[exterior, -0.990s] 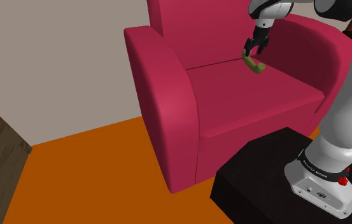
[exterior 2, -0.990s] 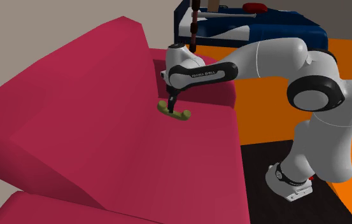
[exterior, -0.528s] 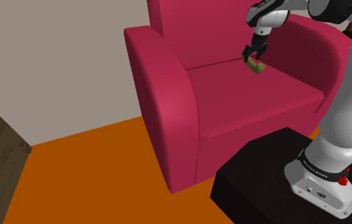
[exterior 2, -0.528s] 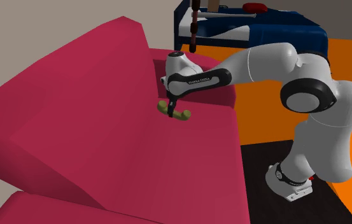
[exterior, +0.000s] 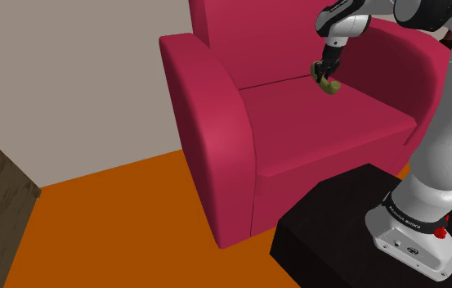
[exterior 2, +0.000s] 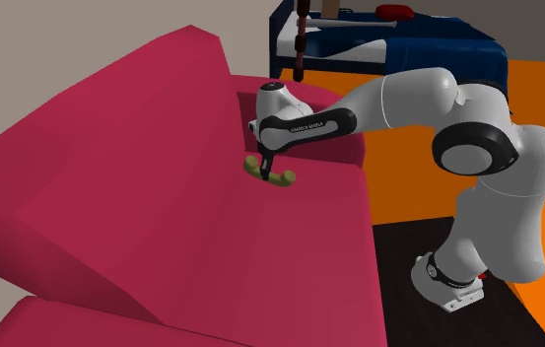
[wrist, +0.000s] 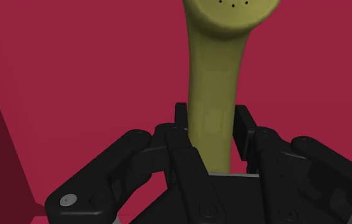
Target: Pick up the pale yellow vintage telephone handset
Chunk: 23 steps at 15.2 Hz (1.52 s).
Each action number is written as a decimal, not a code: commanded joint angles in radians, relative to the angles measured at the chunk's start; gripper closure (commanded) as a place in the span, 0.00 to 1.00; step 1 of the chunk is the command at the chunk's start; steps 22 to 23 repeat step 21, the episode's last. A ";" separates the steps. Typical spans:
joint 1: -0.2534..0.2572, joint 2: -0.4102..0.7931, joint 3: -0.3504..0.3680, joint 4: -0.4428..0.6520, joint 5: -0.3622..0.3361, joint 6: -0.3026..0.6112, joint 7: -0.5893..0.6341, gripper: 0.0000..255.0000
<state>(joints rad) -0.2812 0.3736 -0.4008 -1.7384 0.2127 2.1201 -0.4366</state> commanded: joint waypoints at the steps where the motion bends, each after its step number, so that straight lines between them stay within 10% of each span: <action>1: 0.000 0.000 0.000 0.000 0.000 0.000 0.000 1.00; 23: 0.003 -0.058 -0.015 0.126 -0.036 -0.178 0.028 1.00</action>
